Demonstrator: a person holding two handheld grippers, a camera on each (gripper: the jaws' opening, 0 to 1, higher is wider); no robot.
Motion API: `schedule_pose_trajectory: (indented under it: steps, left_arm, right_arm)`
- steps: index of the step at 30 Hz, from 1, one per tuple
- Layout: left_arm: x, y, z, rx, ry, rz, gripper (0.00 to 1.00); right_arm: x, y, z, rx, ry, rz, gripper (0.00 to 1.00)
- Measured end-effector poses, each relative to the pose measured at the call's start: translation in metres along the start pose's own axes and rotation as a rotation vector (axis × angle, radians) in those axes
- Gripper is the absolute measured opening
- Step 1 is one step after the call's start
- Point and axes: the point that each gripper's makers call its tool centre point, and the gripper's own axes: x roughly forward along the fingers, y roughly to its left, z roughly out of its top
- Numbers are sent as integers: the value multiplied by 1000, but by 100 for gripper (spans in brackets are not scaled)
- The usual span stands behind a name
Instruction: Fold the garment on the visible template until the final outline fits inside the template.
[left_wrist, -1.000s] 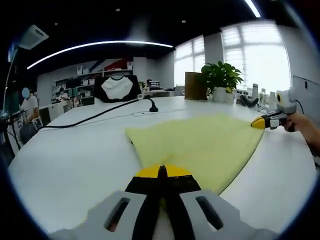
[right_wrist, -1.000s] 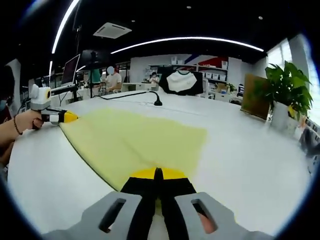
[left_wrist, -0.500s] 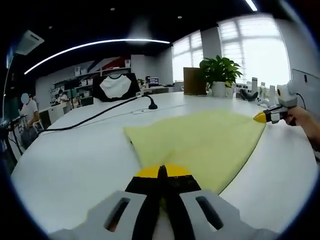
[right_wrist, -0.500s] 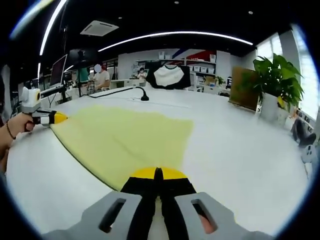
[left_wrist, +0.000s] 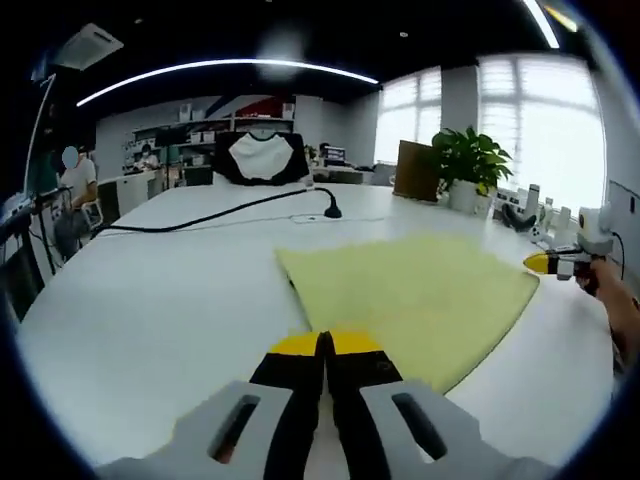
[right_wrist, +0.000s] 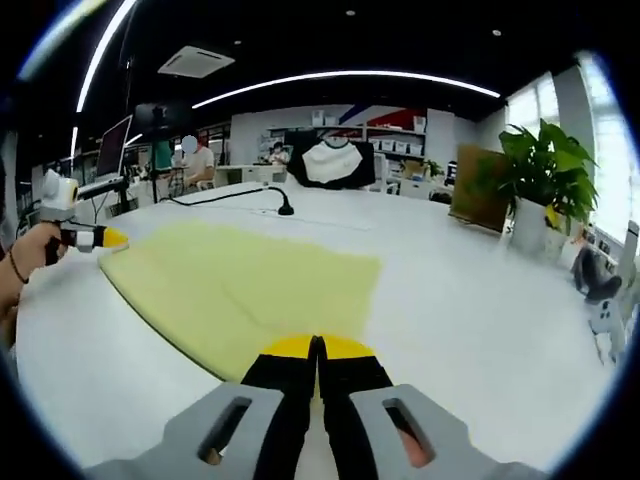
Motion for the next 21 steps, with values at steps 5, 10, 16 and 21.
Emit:
schedule_pose_trajectory:
  steps: [5,10,16,21]
  left_arm:
    - [-24,-4,22,28,-67,9,1]
    - [-38,-14,26,-37,-109,-38,1]
    - [-63,-31,26,-26,-152,-39,1]
    - [-87,-36,22,-3,-168,-17,1]
  right_arm:
    - [-26,5,15,35,-25,-2,0]
    - [-51,13,29,-21,-59,-31,0]
    - [-78,16,28,-26,-89,-48,0]
    - [-108,15,26,22,-154,-93,0]
